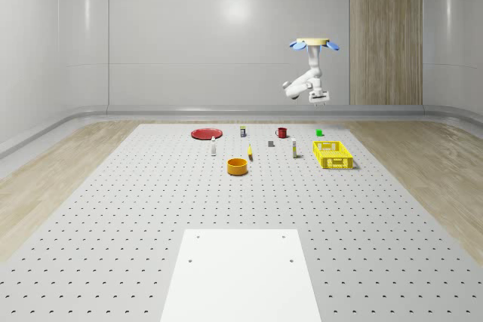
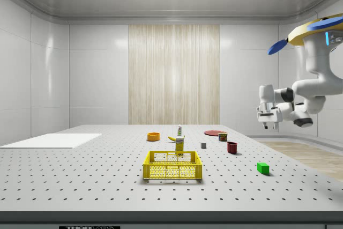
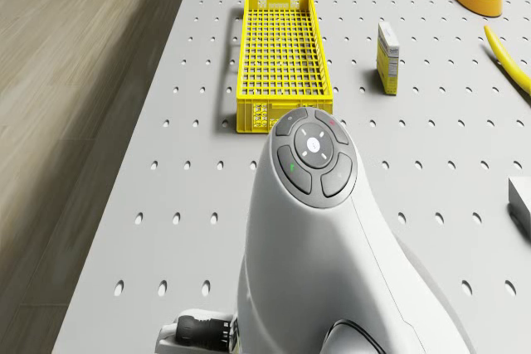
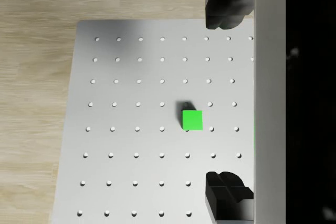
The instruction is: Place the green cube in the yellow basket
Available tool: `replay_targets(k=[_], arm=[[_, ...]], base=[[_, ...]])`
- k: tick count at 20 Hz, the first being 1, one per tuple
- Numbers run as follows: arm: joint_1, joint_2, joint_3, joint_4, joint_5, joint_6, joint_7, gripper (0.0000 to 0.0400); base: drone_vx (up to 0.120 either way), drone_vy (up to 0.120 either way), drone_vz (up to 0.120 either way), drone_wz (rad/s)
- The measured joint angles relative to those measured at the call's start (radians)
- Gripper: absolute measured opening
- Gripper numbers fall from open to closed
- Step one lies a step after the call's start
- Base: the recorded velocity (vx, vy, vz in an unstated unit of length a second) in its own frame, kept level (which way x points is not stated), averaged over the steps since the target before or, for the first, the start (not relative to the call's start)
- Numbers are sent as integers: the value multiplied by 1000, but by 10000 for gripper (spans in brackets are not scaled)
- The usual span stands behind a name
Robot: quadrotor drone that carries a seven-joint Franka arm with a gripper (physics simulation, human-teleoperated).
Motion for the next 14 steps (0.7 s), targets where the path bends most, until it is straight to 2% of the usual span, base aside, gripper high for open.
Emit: replay_targets(k=[4,14], arm=[[-56,-31,28,-5,-17,-12,38,400],[-115,-92,63,-5,-6,10,82,400]], base=[[0,-100,-120,0],[0,0,-120,0]])
